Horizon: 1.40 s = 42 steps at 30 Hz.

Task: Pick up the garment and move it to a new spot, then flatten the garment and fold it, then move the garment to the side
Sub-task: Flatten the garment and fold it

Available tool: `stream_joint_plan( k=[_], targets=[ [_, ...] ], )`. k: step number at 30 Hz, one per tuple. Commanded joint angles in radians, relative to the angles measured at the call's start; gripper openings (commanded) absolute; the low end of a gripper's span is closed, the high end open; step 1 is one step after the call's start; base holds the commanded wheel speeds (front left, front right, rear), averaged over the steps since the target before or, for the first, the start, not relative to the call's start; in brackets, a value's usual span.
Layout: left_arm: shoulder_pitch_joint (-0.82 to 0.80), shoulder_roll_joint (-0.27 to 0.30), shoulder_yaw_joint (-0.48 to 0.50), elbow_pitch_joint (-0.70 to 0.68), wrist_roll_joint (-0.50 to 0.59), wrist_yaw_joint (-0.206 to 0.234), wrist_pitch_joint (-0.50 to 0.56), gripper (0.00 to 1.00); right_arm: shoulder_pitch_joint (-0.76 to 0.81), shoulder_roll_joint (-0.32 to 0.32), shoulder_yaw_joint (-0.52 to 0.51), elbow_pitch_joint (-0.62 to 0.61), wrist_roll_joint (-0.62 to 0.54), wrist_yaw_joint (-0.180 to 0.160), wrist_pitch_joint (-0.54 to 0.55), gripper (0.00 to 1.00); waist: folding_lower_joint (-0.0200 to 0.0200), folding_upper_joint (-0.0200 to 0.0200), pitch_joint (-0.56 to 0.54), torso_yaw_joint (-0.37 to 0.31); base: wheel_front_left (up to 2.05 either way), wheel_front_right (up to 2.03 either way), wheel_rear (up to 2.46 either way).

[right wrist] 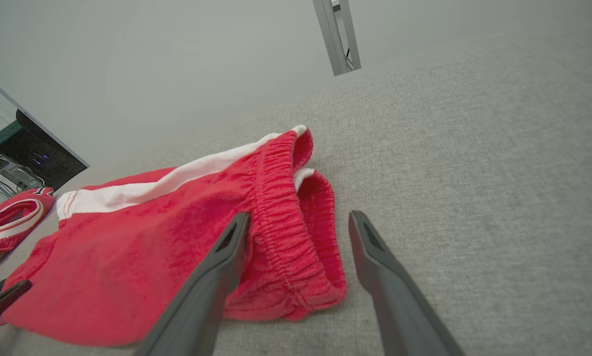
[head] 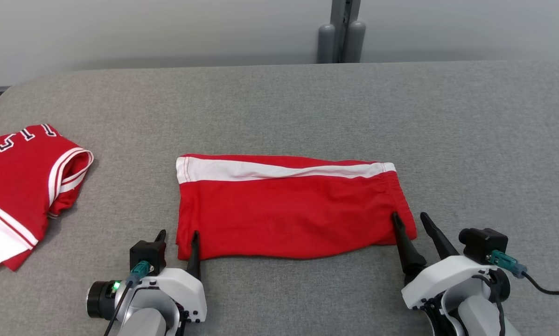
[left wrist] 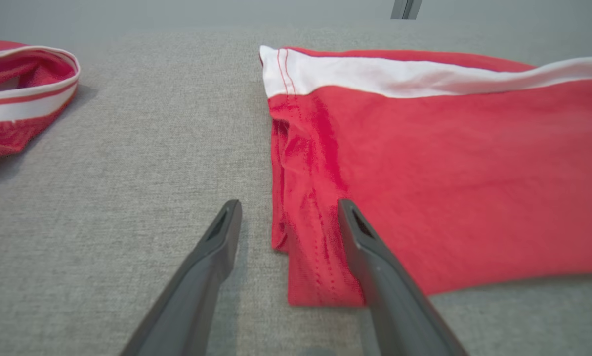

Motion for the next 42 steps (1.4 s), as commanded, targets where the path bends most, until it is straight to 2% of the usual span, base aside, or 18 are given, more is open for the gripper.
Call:
stream_joint_plan(
  k=[1, 7, 9, 10, 15, 21, 24, 29, 34, 37, 38, 42],
  targets=[
    [0.012, 0.004, -0.004, -0.014, -0.003, 0.007, -0.002, 1.00, -0.014, -0.009, -0.009, 0.042, -0.012, 0.000, -0.005, 1.00, 0.0000, 0.0000, 0.018, 0.023, 0.00, 0.00, 0.00],
    [0.028, 0.005, -0.030, -0.069, -0.013, 0.017, -0.002, 1.00, -0.038, -0.006, -0.019, 0.194, 0.018, 0.000, -0.001, 1.00, 0.0000, 0.0000, 0.036, 0.056, 0.00, 0.00, 0.00],
    [0.035, 0.005, -0.037, -0.089, -0.009, 0.022, -0.002, 1.00, -0.035, -0.006, -0.023, 0.211, 0.038, 0.000, 0.001, 0.20, 0.0000, 0.0000, 0.037, 0.060, 0.00, 0.00, 0.00],
    [0.038, 0.005, -0.040, -0.099, -0.008, 0.021, -0.002, 1.00, -0.033, -0.005, -0.023, 0.212, 0.049, 0.000, 0.001, 0.00, 0.0000, 0.0000, 0.037, 0.061, 0.00, 0.00, 0.00],
    [0.052, 0.005, -0.042, -0.134, -0.003, 0.027, -0.002, 1.00, -0.022, -0.007, -0.066, 0.139, 0.070, 0.000, -0.002, 0.00, 0.0000, 0.0000, 0.024, 0.049, 0.00, 0.00, 0.00],
    [0.077, 0.005, -0.053, -0.152, -0.011, 0.021, -0.002, 1.00, -0.027, -0.038, -0.152, 0.035, 0.059, 0.000, -0.003, 0.00, 0.0000, 0.0000, -0.005, 0.025, 0.00, 0.00, 0.00],
    [0.088, 0.005, -0.062, -0.149, -0.021, 0.018, -0.002, 1.00, -0.044, -0.056, -0.145, -0.017, 0.041, 0.000, -0.003, 0.00, 0.0000, 0.0000, -0.019, 0.019, 0.00, 0.00, 0.00],
    [0.099, 0.005, -0.085, -0.143, -0.041, 0.014, -0.002, 1.00, -0.078, -0.076, -0.001, -0.092, 0.019, 0.000, -0.003, 0.00, 0.0000, 0.0000, -0.033, 0.028, 0.00, 0.00, 0.00],
    [0.099, 0.005, -0.116, -0.147, -0.066, 0.019, -0.002, 1.00, -0.125, -0.072, 0.201, -0.123, 0.027, 0.000, 0.004, 0.00, 0.0000, 0.0000, -0.037, 0.081, 0.00, 0.00, 0.00],
    [0.095, 0.005, -0.137, -0.151, -0.081, 0.022, -0.002, 1.00, -0.157, -0.062, 0.305, -0.099, 0.036, 0.000, 0.013, 0.00, 0.0000, 0.0000, -0.037, 0.133, 0.00, 0.00, 0.00],
    [0.095, 0.005, -0.137, -0.151, -0.081, 0.022, -0.002, 1.00, -0.157, -0.062, 0.305, -0.099, 0.036, 0.000, 0.013, 0.00, 0.0000, 0.0000, -0.037, 0.133, 0.00, 0.00, 0.00],
    [0.095, 0.004, -0.169, -0.154, -0.099, 0.027, -0.002, 1.00, -0.201, -0.041, 0.418, -0.031, 0.032, 0.000, 0.023, 0.00, 0.0000, 0.0000, -0.033, 0.207, 0.00, 0.00, 0.00]
  ],
)
